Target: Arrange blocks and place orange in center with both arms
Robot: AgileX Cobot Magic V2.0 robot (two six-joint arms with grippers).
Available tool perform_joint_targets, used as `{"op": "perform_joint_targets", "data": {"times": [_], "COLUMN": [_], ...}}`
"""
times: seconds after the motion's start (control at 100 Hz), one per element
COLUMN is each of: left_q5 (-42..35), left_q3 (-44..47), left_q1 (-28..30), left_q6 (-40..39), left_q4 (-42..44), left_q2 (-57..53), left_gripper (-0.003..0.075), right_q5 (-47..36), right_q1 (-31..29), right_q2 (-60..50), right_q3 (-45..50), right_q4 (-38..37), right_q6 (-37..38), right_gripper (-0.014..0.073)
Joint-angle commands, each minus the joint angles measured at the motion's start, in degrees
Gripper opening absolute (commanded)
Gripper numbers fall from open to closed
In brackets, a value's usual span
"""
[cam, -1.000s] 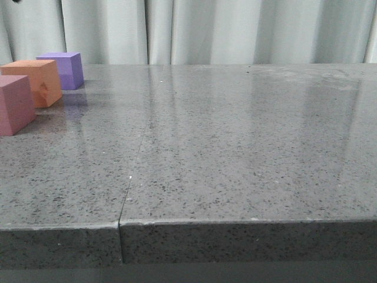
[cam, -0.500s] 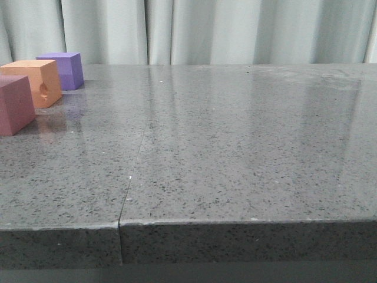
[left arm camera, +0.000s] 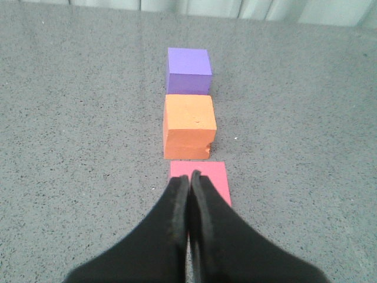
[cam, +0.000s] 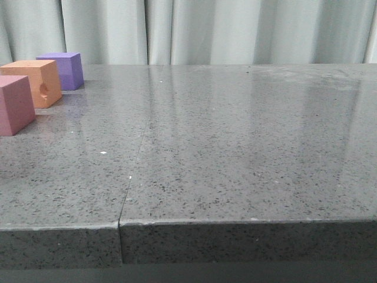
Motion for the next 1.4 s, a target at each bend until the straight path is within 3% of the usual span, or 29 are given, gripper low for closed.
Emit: {"op": "perform_joint_targets", "data": {"times": [0.0,0.55,0.79,1.02,1.199,1.389], "left_q5": [-6.5,-6.8,-12.3,-25.7,-35.7,-39.2], "left_q3": [1.5,16.5,24.6,32.0,38.4,44.8], "left_q1": [-0.5,-0.5,2.3,11.9,15.6,15.6], "left_q6": [-0.6,-0.6,1.7,16.9,19.1,19.9], "left_q4": [0.1,3.3,1.7,-7.6,-9.4,-9.4], "left_q2": [-3.7,-21.4,-27.3,-31.0,-33.9,-38.1], "left_gripper": [-0.0020,-0.0020,-0.0020,-0.0020,-0.0020,-0.0020], "right_q5": [-4.5,-4.5,-4.5,-4.5,-4.5,-4.5], "right_q1": [-0.3,-0.3,-0.3,-0.3,-0.3,-0.3], "right_q2": [0.6,0.6,0.6,0.6,0.6,0.6], "right_q3": [-1.5,-1.5,-1.5,-1.5,-1.5,-1.5], "right_q4": [-1.0,-1.0,-1.0,-1.0,-1.0,-1.0], "right_q6": [-0.3,-0.3,-0.3,-0.3,-0.3,-0.3], "right_gripper": [-0.0067,-0.0067,-0.0067,-0.0067,-0.0067,-0.0067]}}
